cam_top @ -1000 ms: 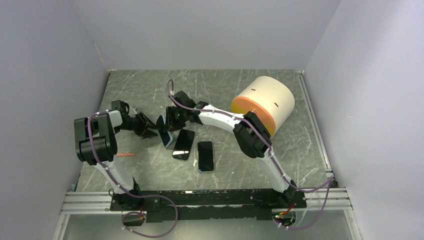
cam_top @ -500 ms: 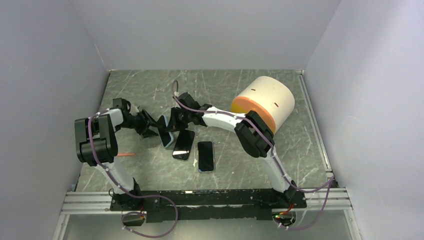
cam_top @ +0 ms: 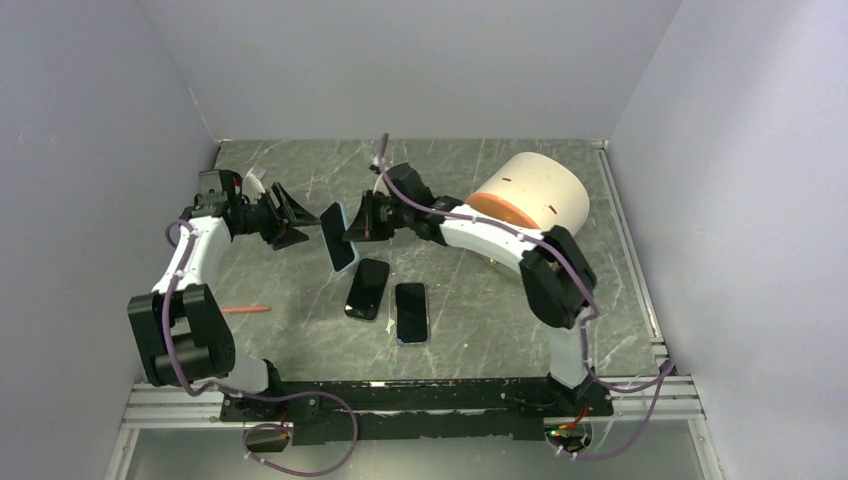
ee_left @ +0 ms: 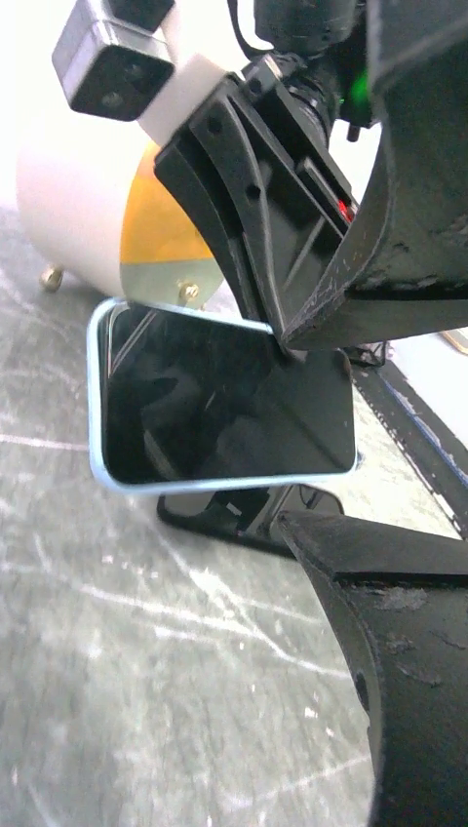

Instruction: Put the phone into the phone case

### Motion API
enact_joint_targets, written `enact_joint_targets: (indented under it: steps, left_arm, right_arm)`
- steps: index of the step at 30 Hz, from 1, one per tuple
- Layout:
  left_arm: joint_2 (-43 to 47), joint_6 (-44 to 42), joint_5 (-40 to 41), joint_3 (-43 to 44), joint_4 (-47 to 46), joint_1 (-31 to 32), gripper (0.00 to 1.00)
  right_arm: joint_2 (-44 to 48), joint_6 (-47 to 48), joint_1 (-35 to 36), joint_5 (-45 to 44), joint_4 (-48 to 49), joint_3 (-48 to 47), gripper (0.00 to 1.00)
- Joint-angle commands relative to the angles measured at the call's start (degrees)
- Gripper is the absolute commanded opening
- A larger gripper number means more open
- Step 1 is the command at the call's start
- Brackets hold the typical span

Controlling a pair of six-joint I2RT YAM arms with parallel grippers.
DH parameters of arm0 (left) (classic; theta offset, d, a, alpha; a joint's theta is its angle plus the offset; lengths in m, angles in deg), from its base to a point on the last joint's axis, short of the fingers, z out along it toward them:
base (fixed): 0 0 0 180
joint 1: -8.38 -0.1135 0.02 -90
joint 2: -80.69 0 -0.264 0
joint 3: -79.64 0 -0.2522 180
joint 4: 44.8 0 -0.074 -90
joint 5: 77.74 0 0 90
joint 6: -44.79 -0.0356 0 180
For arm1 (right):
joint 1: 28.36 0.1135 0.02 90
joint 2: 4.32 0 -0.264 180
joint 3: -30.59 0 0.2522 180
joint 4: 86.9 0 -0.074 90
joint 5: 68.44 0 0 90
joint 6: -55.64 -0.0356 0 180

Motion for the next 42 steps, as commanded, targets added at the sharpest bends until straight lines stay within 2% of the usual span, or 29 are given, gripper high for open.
enact_joint_targets:
  steps: [1,5,8,12,15,22,29,32,34,36,37,39,42]
  left_arm:
    - [4.59,1.11,-8.52,0.36,-1.52,0.08,0.67]
    - [7.68,3.09,-14.04,-0.6,-6.66,2.21,0.73]
    - [8.89,8.79,-18.2,-2.2,-14.21,4.44,0.73]
    - [9.38,19.48,-22.59,-6.8,-28.89,5.67,0.73]
    - [10.41,23.56,-23.02,-8.65,-36.39,6.13,0.73]
    - [10.69,33.6,-22.83,-11.59,-49.36,8.04,0.71]
    - [10.88,34.38,-23.0,-11.49,-50.28,9.09,0.54]
    - [10.49,33.84,-23.22,-11.16,-50.26,9.71,0.37]
    - [10.26,34.48,-23.2,-11.62,-51.88,10.06,0.21]
    - [10.21,36.62,-23.13,-12.78,-55.61,10.14,0.11]
    - [10.28,37.56,-22.88,-13.47,-57.93,10.12,0.08]
    - [10.29,38.82,-22.54,-14.44,-61.16,10.13,0.03]
    - [10.24,40.27,-21.86,-15.48,-65.96,10.14,0.03]
  right_arm:
    - [10.23,-2.8,-2.62,3.68,11.9,5.74,0.0]
    - [16.95,-3.86,-4.66,4.91,16.29,11.29,0.0]
    - [20.9,-6.26,-5.73,6.95,21.71,15.63,0.0]
    - [24.29,-13.81,-7.01,10.7,35.46,22.42,0.0]
    - [25.16,-18.93,-7.49,12.85,44.28,25.97,0.0]
    - [25.42,-19.36,-7.5,14.06,46.1,26.9,0.0]
    - [23.89,-22.41,-7.45,15.49,48.38,28.01,0.0]
    - [23.92,-21.1,-7.46,15.9,45.73,27.45,0.03]
    - [24.28,-19.54,-7.5,15.87,43.01,26.99,0.11]
    - [24.46,-18.52,-7.46,16.11,40.6,26.77,0.25]
    - [24.6,-18.64,-7.47,16.33,40.32,27.1,0.29]
    - [24.96,-19.32,-7.42,16.74,41.32,28.56,0.35]
    - [26.14,-19.01,-7.04,17.71,41.01,30.75,0.45]
